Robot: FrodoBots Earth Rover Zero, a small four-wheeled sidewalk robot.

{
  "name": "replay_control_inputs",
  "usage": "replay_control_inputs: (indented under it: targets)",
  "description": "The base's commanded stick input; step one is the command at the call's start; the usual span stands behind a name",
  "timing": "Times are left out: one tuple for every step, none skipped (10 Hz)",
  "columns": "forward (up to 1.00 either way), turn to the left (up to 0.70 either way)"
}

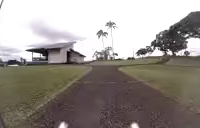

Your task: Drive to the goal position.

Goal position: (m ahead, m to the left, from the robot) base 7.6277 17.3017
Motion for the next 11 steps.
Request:
replay_control_inputs:
  targets:
    - [0.85,0.00]
    - [0.85,0.00]
    - [0.85,0.00]
    - [0.85,0.00]
    - [0.85,0.00]
    - [0.85,0.00]
    - [0.85,0.00]
    - [0.85,0.00]
    - [0.85,0.00]
    - [0.85,0.00]
    - [0.85,0.00]
